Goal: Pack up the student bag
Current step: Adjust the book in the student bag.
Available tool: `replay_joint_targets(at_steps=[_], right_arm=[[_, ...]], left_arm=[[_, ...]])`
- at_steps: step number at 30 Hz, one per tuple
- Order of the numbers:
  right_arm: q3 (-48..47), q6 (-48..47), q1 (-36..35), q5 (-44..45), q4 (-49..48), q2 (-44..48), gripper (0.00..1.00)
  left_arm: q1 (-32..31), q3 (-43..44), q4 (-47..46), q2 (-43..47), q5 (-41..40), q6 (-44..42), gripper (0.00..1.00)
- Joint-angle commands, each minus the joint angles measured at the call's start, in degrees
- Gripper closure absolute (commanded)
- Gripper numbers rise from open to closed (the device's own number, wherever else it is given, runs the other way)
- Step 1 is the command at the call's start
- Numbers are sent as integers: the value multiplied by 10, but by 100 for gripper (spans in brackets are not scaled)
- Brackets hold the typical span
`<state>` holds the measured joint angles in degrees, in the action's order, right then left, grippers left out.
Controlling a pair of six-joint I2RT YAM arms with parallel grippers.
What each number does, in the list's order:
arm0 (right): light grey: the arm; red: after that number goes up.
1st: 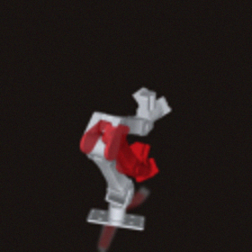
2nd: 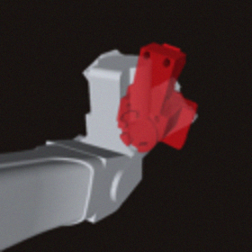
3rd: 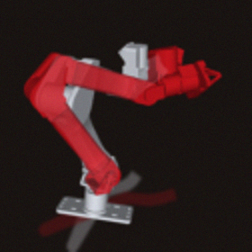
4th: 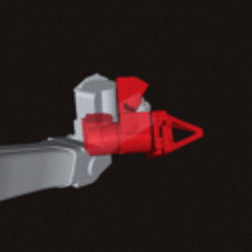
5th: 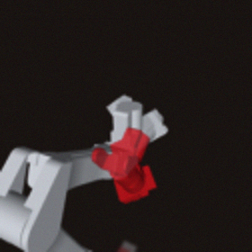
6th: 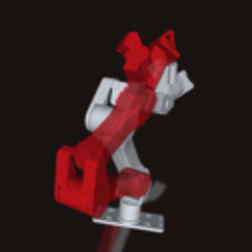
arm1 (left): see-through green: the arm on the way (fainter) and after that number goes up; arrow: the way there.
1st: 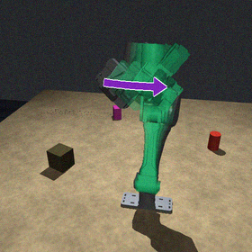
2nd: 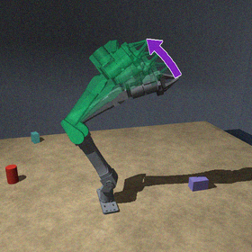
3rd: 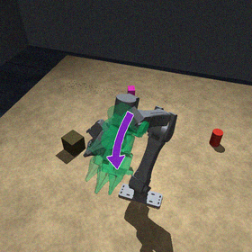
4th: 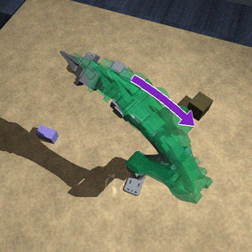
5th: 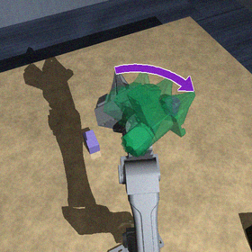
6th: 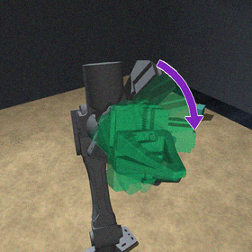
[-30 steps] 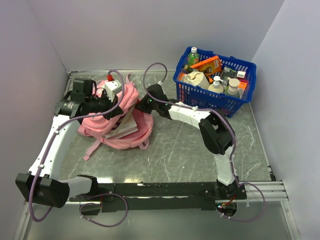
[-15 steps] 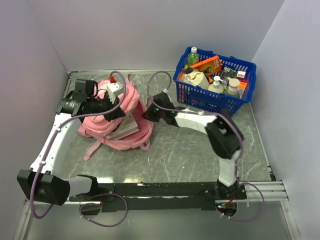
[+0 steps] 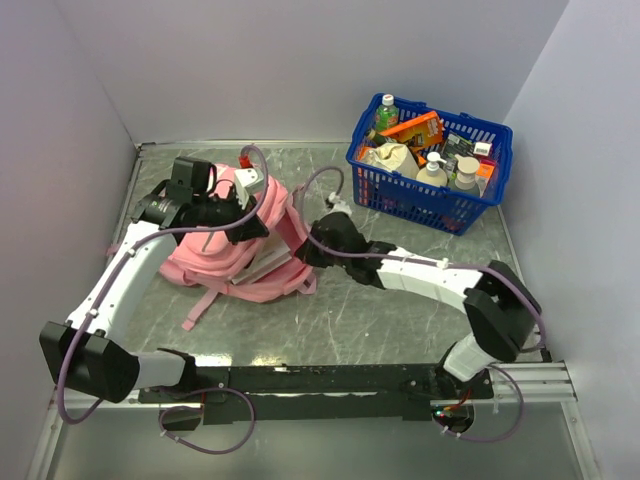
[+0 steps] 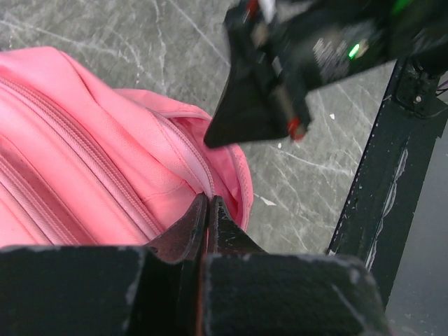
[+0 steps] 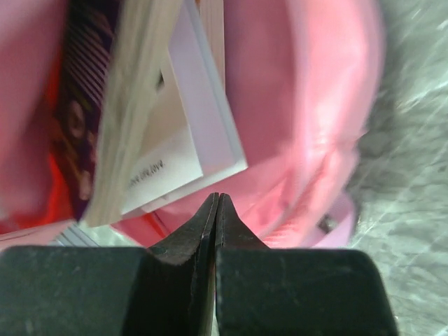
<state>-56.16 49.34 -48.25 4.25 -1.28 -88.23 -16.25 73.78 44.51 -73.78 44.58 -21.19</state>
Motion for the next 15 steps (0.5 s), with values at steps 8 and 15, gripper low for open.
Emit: replay_joint_targets(at_steps=[8, 15], right_arm=[[-99, -14, -15, -84, -14, -113, 100], [-170, 38, -14, -116, -66, -206, 100]], left_arm=[[-12, 13, -24, 6, 38, -2, 99], [-12, 6, -23, 13, 37, -9, 99]])
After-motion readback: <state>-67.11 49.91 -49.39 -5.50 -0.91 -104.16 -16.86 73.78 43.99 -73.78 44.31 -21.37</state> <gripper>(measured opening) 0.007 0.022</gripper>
